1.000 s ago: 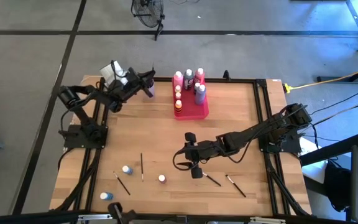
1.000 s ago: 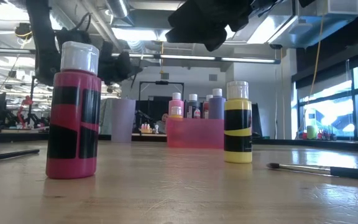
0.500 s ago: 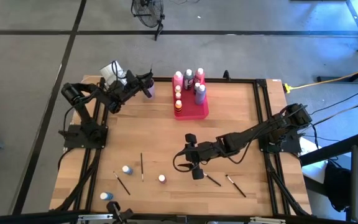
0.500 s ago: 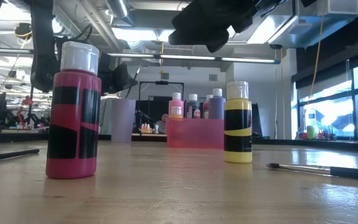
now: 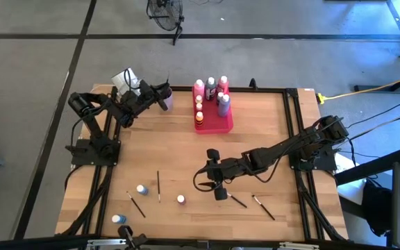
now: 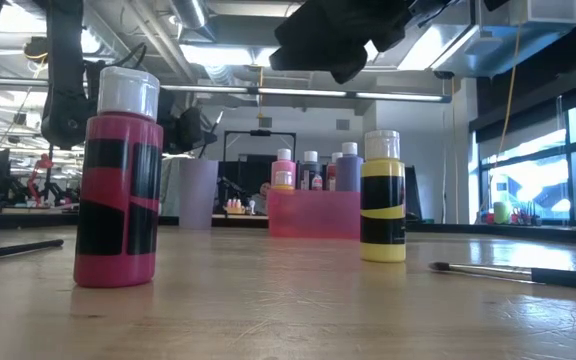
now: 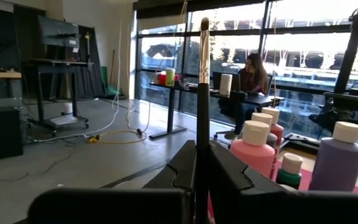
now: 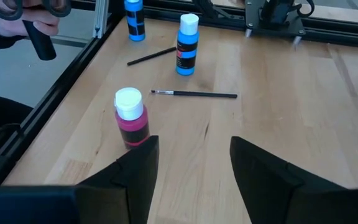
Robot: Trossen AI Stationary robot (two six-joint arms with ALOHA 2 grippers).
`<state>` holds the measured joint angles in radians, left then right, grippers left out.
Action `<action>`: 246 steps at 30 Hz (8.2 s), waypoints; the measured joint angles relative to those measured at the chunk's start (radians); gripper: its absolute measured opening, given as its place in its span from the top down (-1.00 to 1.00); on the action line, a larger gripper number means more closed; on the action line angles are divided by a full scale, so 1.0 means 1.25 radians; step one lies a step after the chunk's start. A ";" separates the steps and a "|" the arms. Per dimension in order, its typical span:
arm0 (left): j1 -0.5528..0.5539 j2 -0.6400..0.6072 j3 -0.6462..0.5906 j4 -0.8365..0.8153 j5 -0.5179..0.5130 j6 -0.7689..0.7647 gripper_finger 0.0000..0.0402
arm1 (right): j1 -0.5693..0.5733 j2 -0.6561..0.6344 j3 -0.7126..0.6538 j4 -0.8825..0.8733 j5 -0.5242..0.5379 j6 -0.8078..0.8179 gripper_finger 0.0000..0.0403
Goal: Pick & Place Paint Supplies
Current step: Put the black paint brush into the purple cup, then put the top left blue paint bottle into the red bin
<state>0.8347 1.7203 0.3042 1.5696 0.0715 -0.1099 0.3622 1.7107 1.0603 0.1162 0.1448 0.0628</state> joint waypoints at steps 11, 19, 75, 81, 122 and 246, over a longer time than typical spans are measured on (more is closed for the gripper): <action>-0.001 0.000 -0.003 0.000 0.008 -0.006 0.86 | 0.000 0.000 0.000 0.000 0.000 0.000 0.00; -0.001 0.000 -0.003 -0.001 0.015 -0.025 0.84 | 0.000 0.000 0.000 0.000 0.000 0.000 0.00; -0.318 -0.457 -0.016 -0.014 0.466 -0.144 -0.25 | 0.033 0.000 0.000 0.041 -0.002 -0.016 0.00; -0.353 -0.560 0.024 -0.279 0.494 -0.148 -0.16 | 0.036 0.000 0.000 0.038 0.000 -0.021 0.00; -1.081 -0.662 0.346 -1.876 -0.087 -0.306 -0.06 | 0.035 0.000 0.001 0.020 -0.002 -0.021 0.00; -1.002 -0.399 0.742 -2.161 -0.230 0.067 0.42 | 0.203 -0.064 0.023 0.139 0.468 -0.233 0.00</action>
<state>-0.4180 1.2210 1.2316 -1.1317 -0.2165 -0.0263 0.6156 1.6306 1.0895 0.2900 0.7297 -0.2286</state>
